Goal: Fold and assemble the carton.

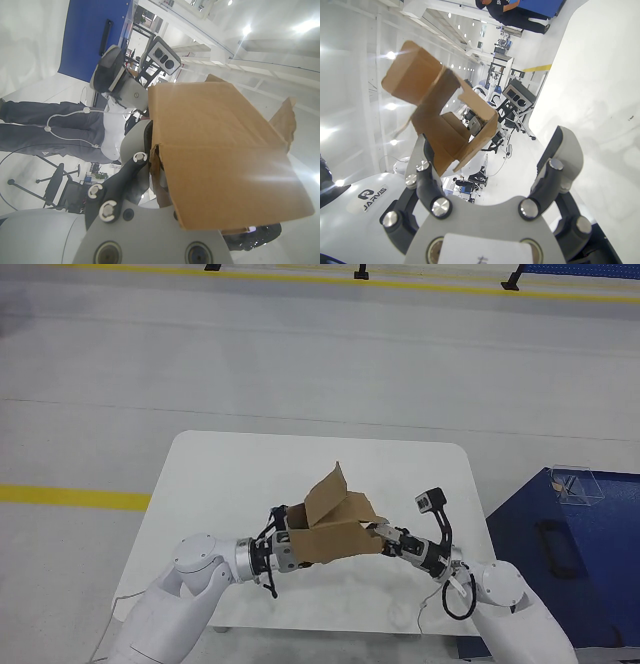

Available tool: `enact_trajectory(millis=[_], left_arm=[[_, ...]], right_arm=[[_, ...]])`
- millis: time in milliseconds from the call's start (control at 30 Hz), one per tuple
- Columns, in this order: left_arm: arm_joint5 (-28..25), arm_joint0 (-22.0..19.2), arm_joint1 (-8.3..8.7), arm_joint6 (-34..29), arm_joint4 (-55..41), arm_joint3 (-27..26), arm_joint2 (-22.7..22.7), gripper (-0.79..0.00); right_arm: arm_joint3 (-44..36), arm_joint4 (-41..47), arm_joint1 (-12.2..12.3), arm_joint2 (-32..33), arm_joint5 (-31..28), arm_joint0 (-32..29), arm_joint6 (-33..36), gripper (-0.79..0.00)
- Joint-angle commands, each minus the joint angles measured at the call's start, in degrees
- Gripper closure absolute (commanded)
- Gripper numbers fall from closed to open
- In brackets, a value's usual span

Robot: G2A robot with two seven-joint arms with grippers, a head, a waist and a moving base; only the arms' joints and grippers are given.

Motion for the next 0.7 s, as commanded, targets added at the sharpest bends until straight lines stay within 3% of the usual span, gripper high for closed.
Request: enact_trajectory(millis=[0,400,667], left_arm=[[-0.68,0.12,0.08,-0.80,0.44,-0.41,0.00,0.000],[-1.54,0.07,0.25,-2.37,1.09,-1.82,0.42,0.000],[-4.83,-0.06,0.31,-6.04,2.48,-3.33,1.49,0.000]], right_arm=[[0.45,-0.38,0.17,1.25,0.98,0.17,-0.14,-0.785],[0.65,-5.65,0.19,-0.03,5.21,1.78,0.72,-0.785],[1.97,-4.97,-0.11,-0.81,5.72,3.27,0.12,-0.785]])
